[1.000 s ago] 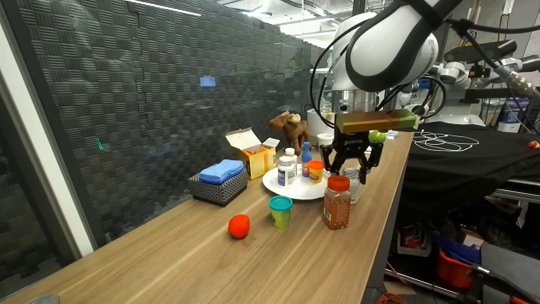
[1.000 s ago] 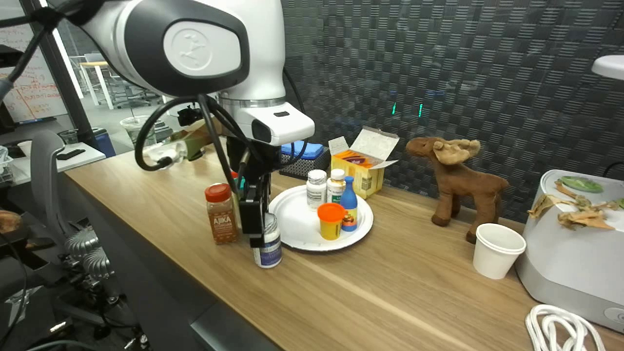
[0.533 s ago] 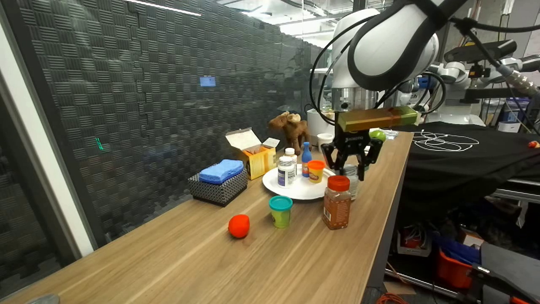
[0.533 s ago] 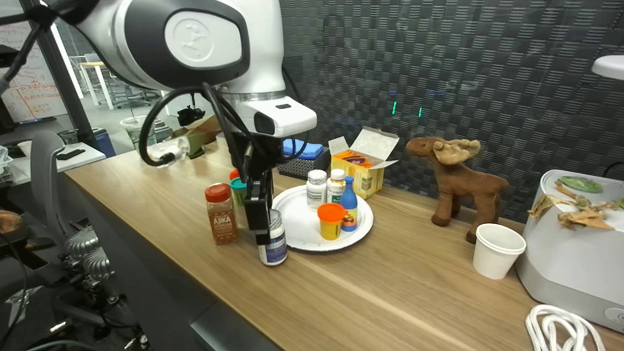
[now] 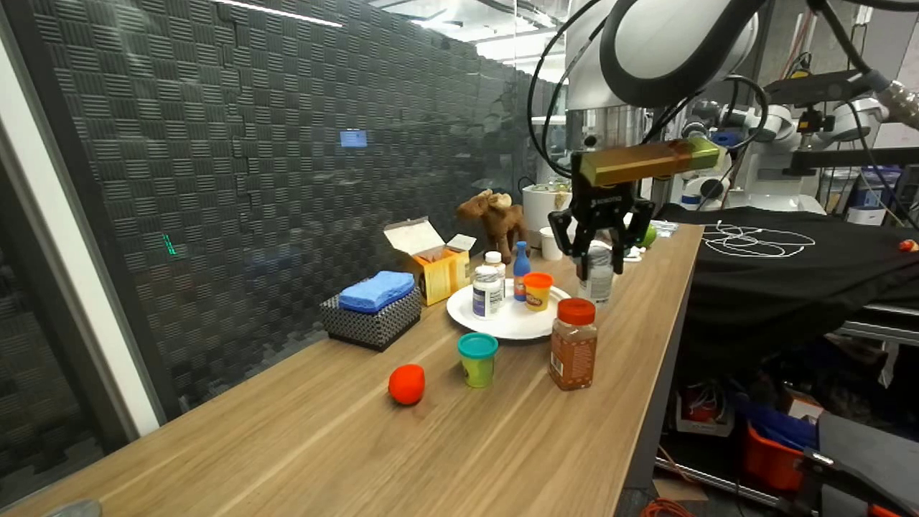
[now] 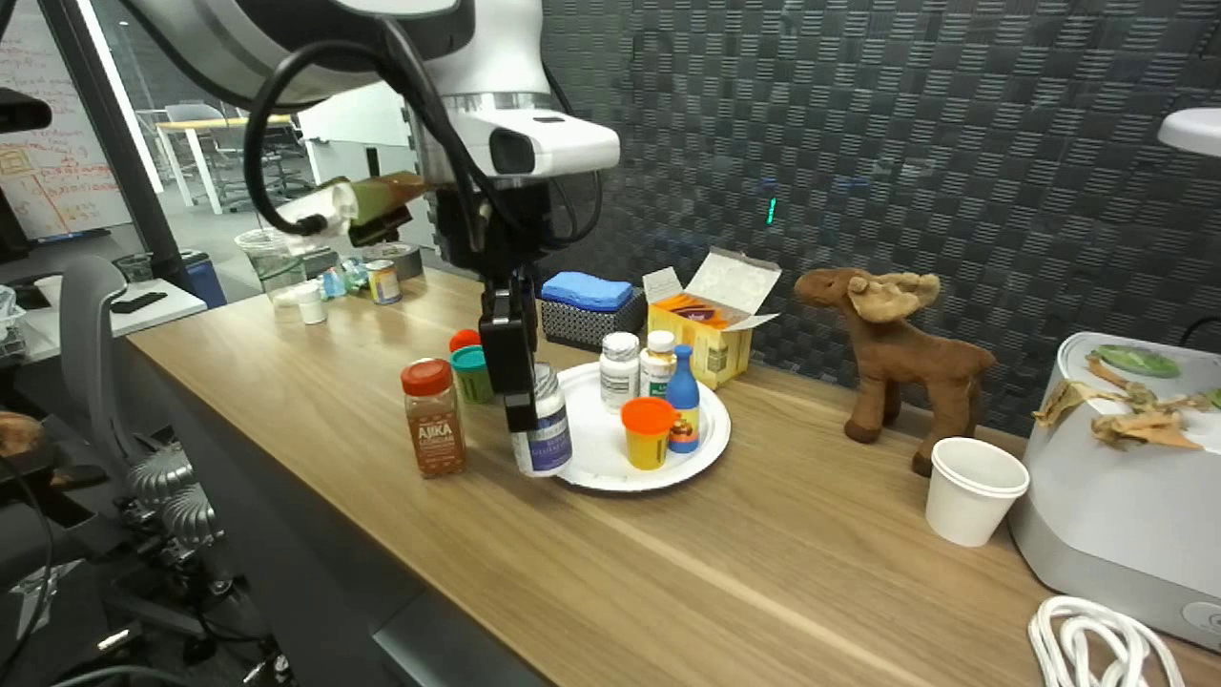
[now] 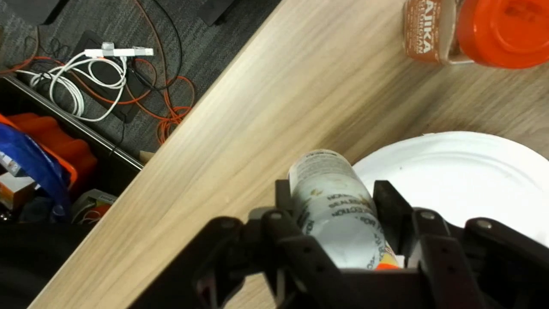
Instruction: Pick up all the objects surrounding the white plate and arrange them on the plate
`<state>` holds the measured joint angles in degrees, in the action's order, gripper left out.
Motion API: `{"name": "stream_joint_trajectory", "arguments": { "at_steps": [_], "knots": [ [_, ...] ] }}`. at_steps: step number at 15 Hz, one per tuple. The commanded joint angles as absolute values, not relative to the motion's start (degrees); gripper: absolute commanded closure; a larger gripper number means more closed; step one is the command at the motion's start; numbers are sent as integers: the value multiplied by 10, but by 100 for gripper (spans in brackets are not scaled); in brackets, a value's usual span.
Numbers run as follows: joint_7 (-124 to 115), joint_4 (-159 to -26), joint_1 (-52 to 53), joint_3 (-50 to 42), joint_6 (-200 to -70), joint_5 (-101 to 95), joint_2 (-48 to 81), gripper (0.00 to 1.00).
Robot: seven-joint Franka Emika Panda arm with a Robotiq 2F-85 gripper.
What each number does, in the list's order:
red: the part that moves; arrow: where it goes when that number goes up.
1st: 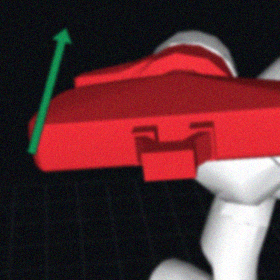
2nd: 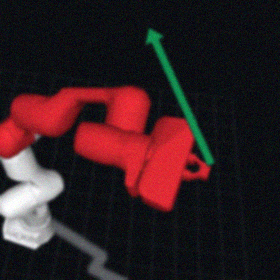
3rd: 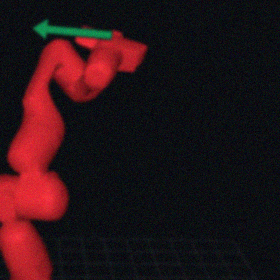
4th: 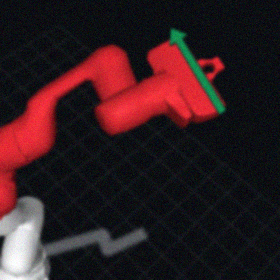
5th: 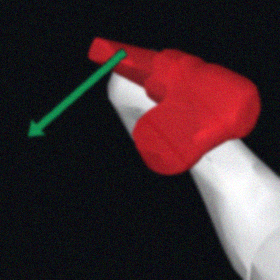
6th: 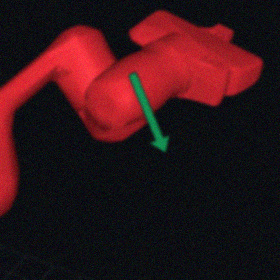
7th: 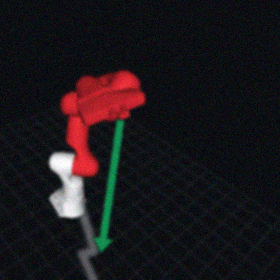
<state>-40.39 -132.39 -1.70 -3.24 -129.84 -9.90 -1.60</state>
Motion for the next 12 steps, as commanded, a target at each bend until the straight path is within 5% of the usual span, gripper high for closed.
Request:
{"name": "stream_joint_trajectory", "arguments": {
  "at_steps": [1,12],
  "knots": [
    [-390,-1289,-18,-24,-1318,-99,1,74],
    [-335,-1224,-10,-27,-1331,-65,94,74]
  ]
}}
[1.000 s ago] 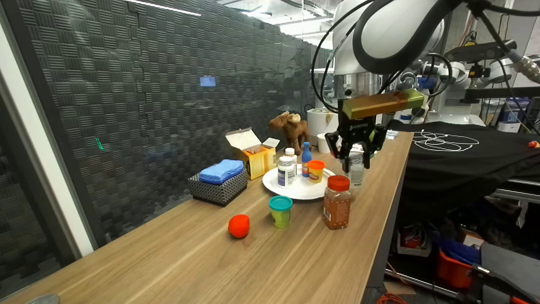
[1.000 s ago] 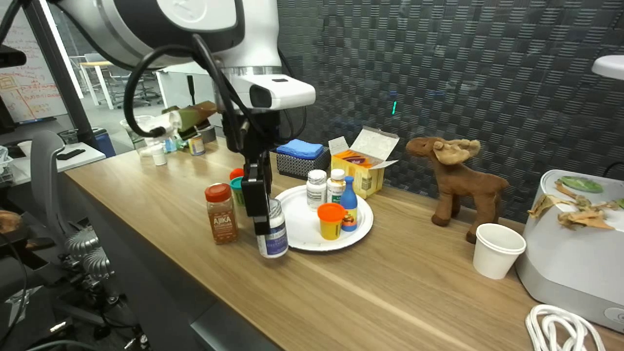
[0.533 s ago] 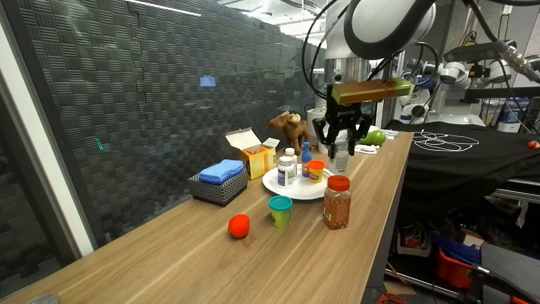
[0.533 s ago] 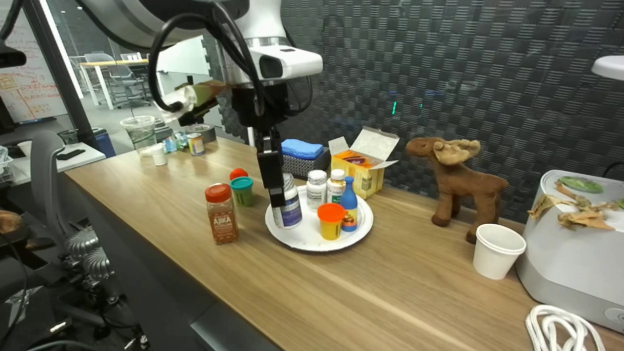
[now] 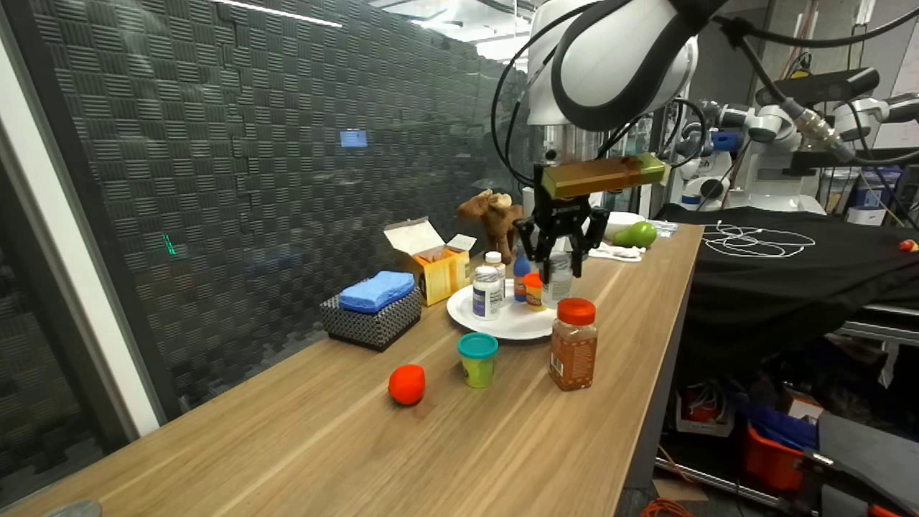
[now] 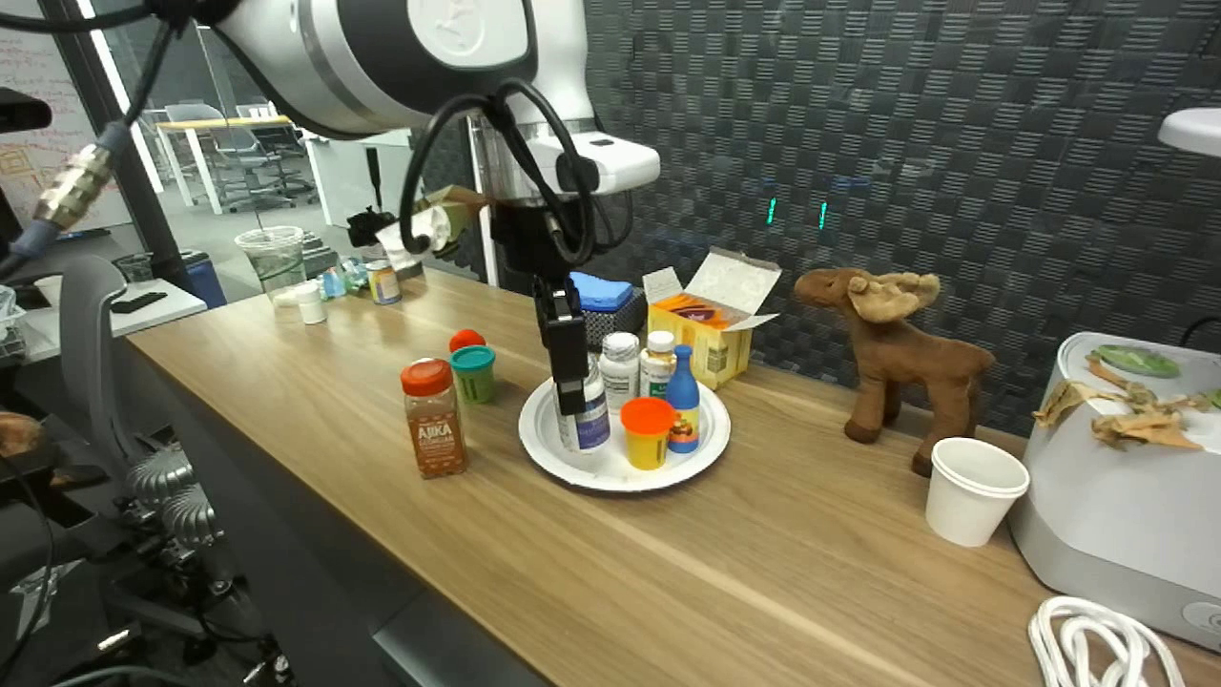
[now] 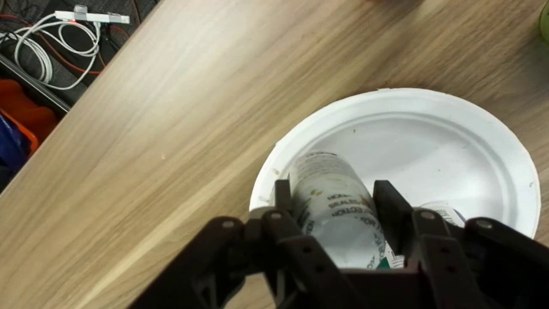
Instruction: Pick up all the objects surrounding the white plate and arrange them on the plate
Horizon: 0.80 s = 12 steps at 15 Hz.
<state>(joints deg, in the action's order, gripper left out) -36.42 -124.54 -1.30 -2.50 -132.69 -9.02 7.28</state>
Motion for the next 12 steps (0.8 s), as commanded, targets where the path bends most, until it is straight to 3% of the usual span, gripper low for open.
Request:
{"name": "stream_joint_trajectory", "arguments": {
  "at_steps": [1,12],
  "knots": [
    [-326,-1223,-11,-26,-1334,-55,99,74],
    [-338,-1218,-5,-40,-1344,-54,124,74]
  ]
}}
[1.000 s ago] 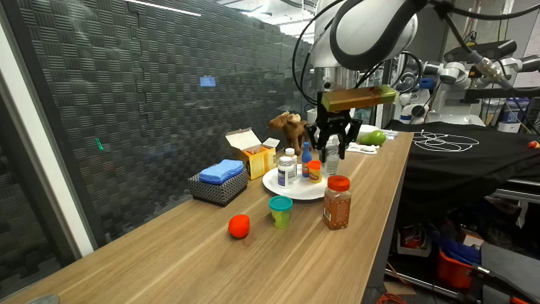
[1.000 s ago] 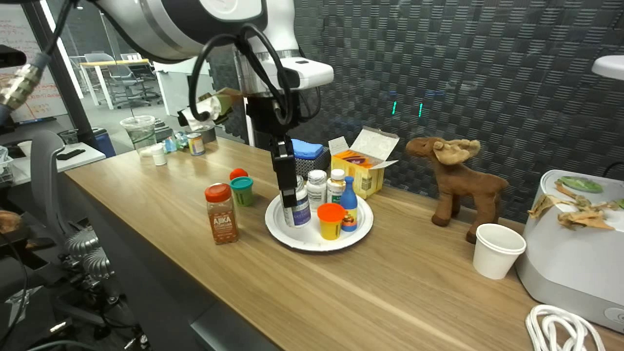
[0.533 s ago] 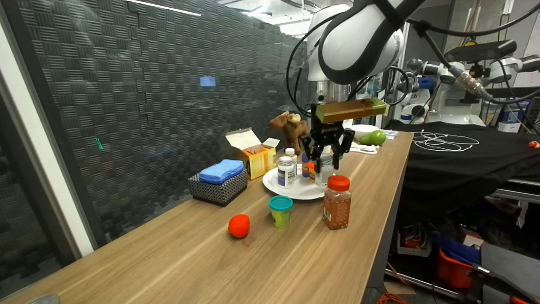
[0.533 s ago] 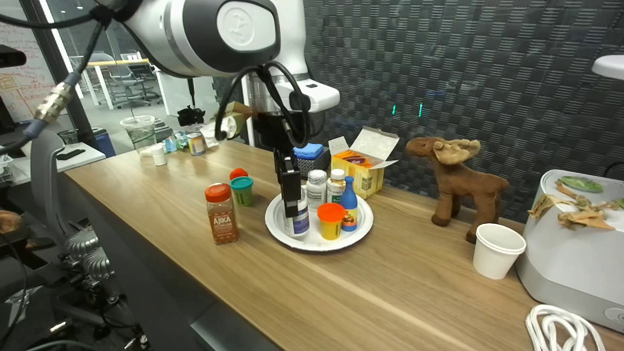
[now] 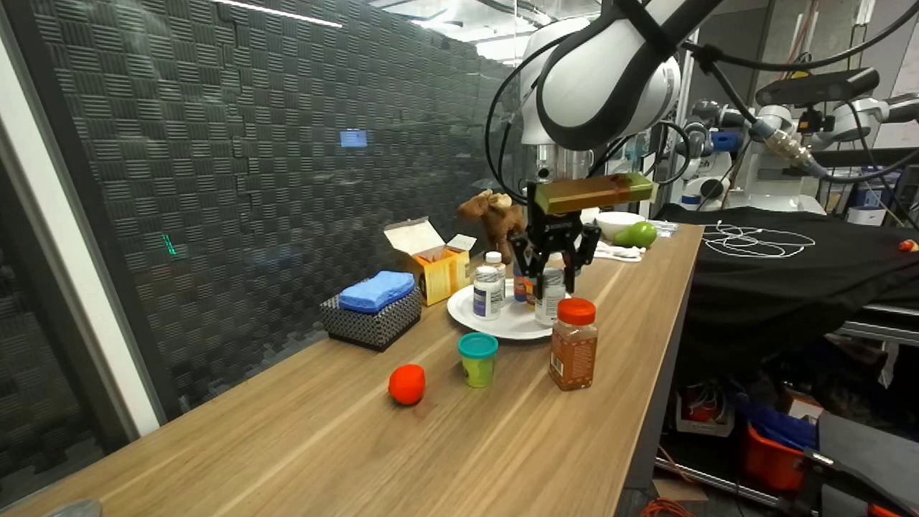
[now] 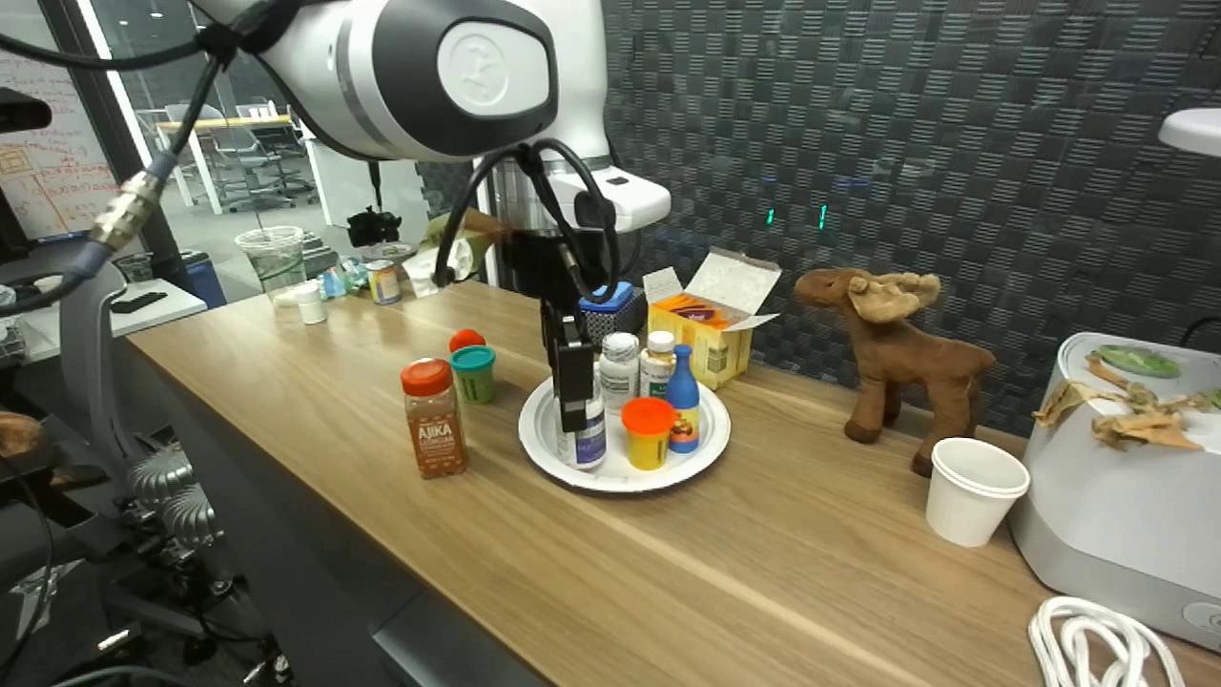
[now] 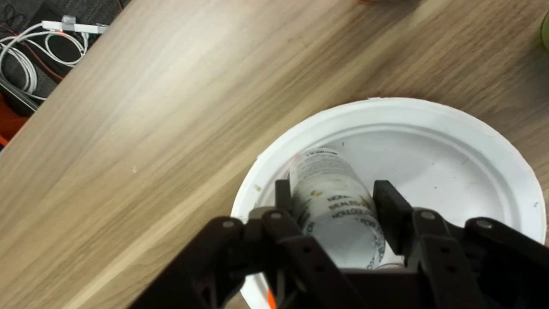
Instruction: Pick up all the objects surrounding the white plate and arrange them on the plate
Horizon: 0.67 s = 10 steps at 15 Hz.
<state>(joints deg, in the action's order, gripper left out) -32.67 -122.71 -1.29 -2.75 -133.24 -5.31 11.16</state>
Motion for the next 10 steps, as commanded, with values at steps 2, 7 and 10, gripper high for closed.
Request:
{"name": "stream_joint_trajectory", "arguments": {
  "at_steps": [2,7,10],
  "knots": [
    [-347,-1215,-5,-43,-1354,-54,131,74],
    [-356,-1208,-5,-52,-1381,-49,149,74],
    [-354,-1211,-6,-54,-1379,-48,143,24]
  ]
}}
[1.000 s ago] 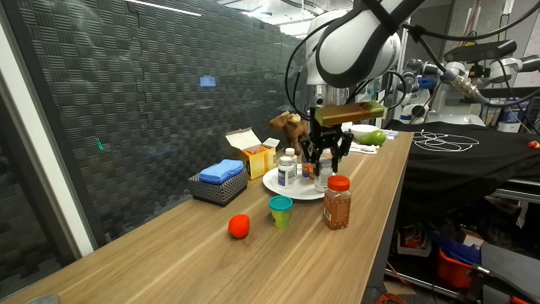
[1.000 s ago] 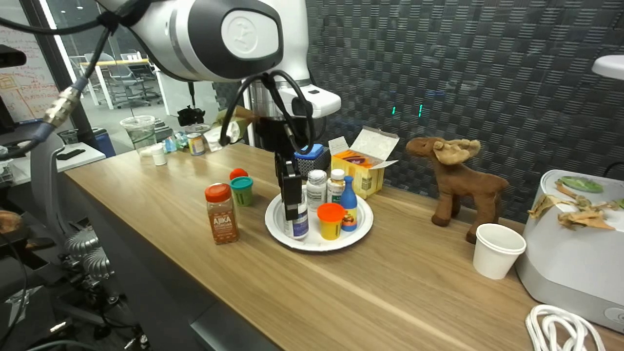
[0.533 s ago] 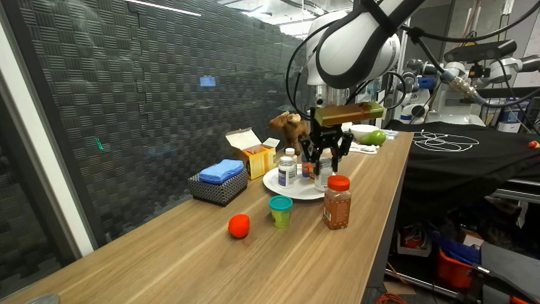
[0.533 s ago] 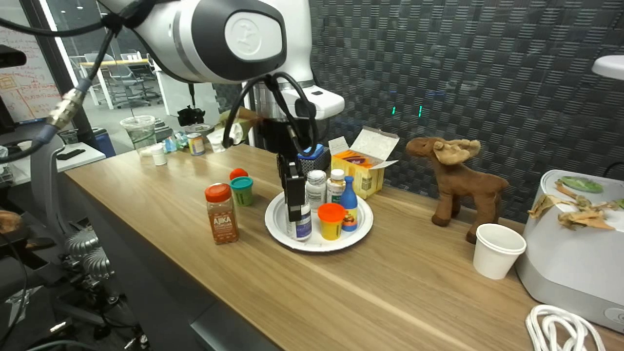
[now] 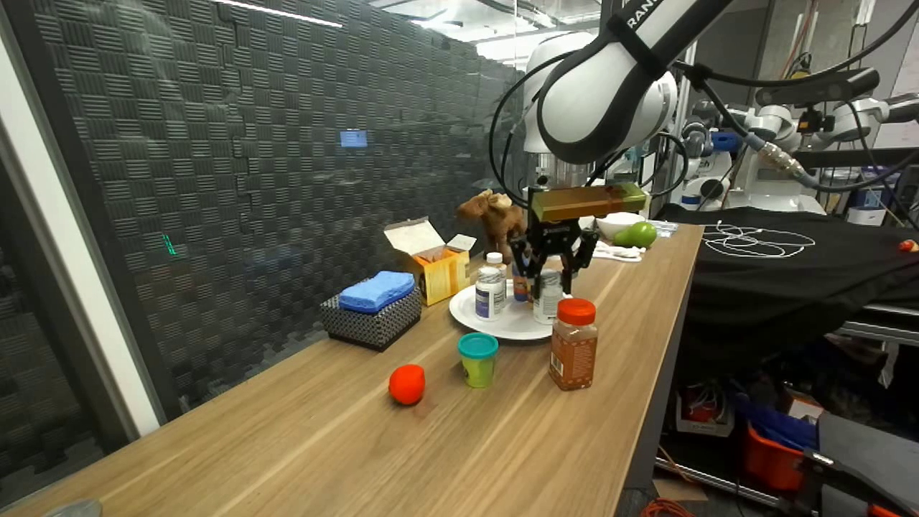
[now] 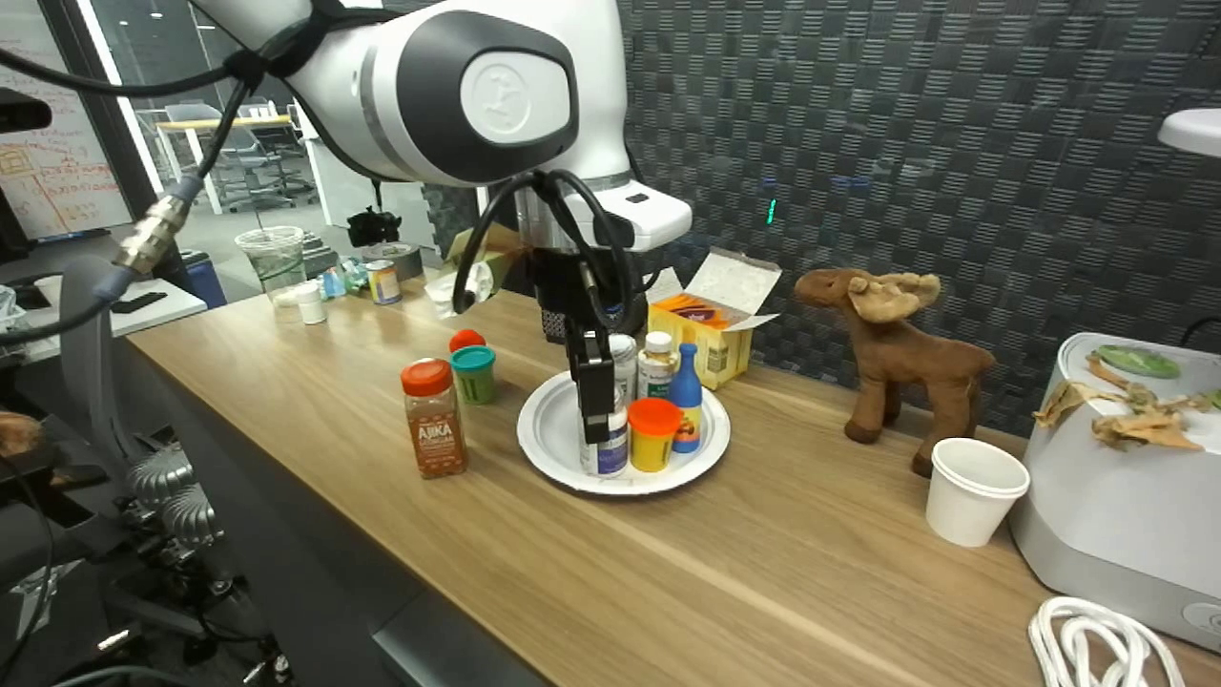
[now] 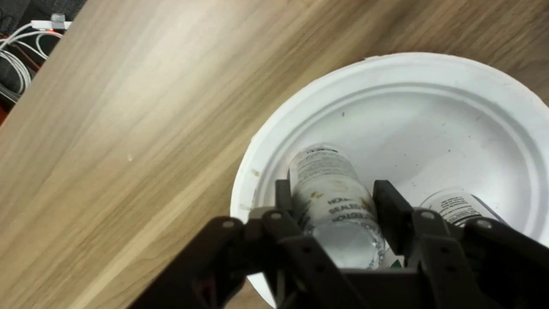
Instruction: Pick up all the objects surrounding the white plate and arrange them on the plate
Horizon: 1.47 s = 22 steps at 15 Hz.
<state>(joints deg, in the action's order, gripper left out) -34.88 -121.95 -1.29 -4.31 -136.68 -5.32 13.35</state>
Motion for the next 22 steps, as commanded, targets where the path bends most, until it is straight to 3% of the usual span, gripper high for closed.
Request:
{"name": "stream_joint_trajectory", "arguments": {
  "at_steps": [1,4,5,22],
  "knots": [
    [-352,-1215,-6,-54,-1377,-47,137,23],
    [-351,-1232,-6,-57,-1374,-49,110,3],
    [-358,-1238,-4,-59,-1375,-55,99,0],
    [-336,-1322,17,16,-1320,-35,-40,0]
  ]
}}
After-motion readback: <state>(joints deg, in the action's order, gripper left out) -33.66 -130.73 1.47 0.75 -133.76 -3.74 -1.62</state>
